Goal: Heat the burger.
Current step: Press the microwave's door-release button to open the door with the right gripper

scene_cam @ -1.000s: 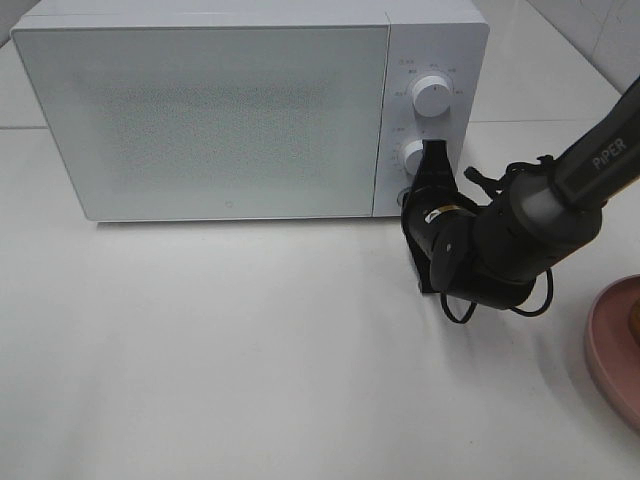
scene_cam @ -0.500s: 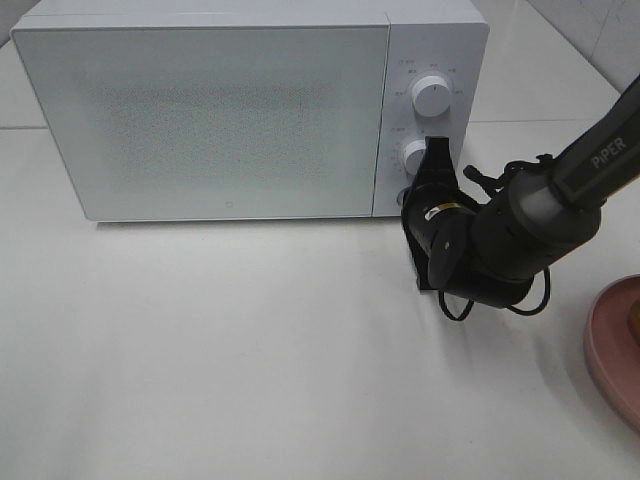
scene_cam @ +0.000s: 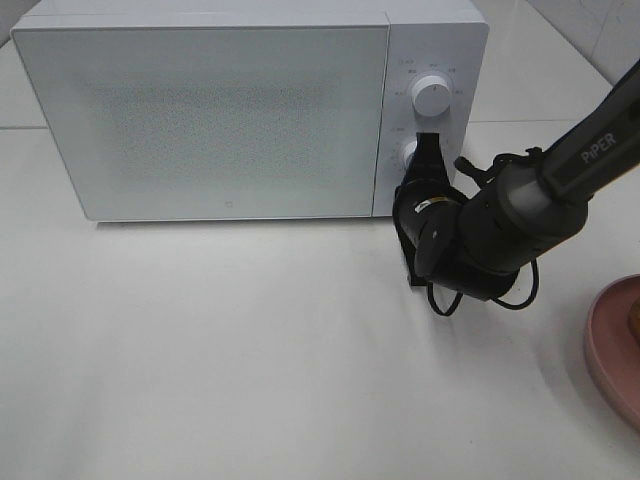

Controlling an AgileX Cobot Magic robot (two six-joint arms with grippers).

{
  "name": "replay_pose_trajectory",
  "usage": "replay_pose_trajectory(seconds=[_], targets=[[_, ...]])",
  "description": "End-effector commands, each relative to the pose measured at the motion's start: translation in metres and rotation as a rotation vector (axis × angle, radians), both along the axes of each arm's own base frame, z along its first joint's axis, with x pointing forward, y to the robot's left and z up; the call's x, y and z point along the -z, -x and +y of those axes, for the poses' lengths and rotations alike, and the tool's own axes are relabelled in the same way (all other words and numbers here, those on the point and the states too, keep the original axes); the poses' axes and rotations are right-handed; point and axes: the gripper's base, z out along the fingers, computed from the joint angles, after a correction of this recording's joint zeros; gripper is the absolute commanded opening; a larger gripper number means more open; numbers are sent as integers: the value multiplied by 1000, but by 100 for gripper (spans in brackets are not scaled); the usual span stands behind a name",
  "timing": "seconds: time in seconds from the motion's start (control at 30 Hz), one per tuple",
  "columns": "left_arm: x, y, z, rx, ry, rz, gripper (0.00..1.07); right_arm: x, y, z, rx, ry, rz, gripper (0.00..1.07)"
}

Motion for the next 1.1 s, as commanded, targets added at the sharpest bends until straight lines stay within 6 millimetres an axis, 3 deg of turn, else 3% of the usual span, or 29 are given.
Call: replay_pose_trajectory(seconds=[0.03, 0.37, 1.1], targets=[[1, 2, 0, -1, 3, -14, 100, -36, -21, -7, 67, 44, -272, 0], [1, 2, 0, -1, 3, -14, 100, -35, -35, -2, 87, 81, -367, 0], [1, 2, 0, -1, 3, -14, 100, -30, -31, 6, 40, 76, -295, 0]])
